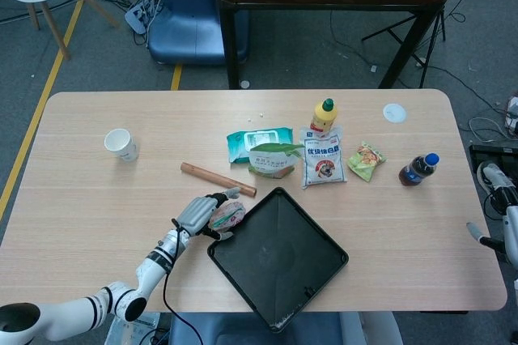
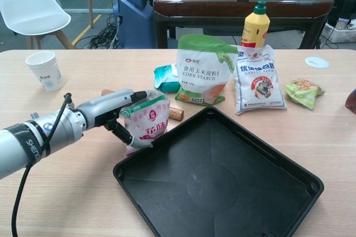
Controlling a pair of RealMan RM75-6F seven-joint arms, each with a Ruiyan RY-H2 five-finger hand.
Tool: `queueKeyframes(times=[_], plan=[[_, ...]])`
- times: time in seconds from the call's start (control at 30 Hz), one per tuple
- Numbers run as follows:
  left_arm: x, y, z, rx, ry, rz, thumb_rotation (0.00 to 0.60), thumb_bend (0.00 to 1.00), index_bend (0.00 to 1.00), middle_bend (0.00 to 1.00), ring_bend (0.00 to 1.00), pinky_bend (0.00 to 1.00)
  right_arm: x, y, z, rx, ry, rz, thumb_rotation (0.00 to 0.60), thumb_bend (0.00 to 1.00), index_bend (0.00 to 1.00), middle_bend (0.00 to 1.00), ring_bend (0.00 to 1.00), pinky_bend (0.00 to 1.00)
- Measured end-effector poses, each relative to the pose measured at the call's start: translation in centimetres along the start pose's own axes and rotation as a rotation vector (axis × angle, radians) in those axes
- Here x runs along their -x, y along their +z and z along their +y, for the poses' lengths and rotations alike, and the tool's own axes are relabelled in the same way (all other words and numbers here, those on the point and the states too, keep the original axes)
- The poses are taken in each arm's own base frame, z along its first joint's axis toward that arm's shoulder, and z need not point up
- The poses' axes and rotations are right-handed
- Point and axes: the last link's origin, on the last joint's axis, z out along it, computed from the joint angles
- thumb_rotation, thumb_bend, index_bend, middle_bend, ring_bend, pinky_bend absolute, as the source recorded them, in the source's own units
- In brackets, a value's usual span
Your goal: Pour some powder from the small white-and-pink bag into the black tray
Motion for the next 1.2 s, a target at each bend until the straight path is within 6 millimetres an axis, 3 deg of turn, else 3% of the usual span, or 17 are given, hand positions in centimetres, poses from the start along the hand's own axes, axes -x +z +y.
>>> queueKeyframes(times=[0.8, 0.97, 1.2], plan=[[0.7, 1.7, -0.6, -0.018, -0.023, 0.014, 0.600, 0.17, 0.22, 0.29, 0.30, 0.30, -0.4, -0.5, 0.4, 0.020, -0.005, 0.004, 0.600, 0.16, 0.07, 0.22, 0.10, 0.12], [0.8, 2.1, -0.8, -0.024, -0.023, 0.012, 0.600, 0.17, 0.30, 0.36, 0.36, 0.34, -0.4, -0.5, 0.4, 0.024, -0.006, 0.003, 0.600, 0.16, 0.07, 0.22, 0.10, 0.12], [0.5, 2.7, -1.5, -0.042, -0.004, 0.011, 0.600, 0.17, 0.44, 0.55, 0.51, 0.50, -0.5, -0.5, 0.3, 0.020, -0.004, 0.005, 0.600, 0.16, 0.07, 0.22, 0.10, 0.12]])
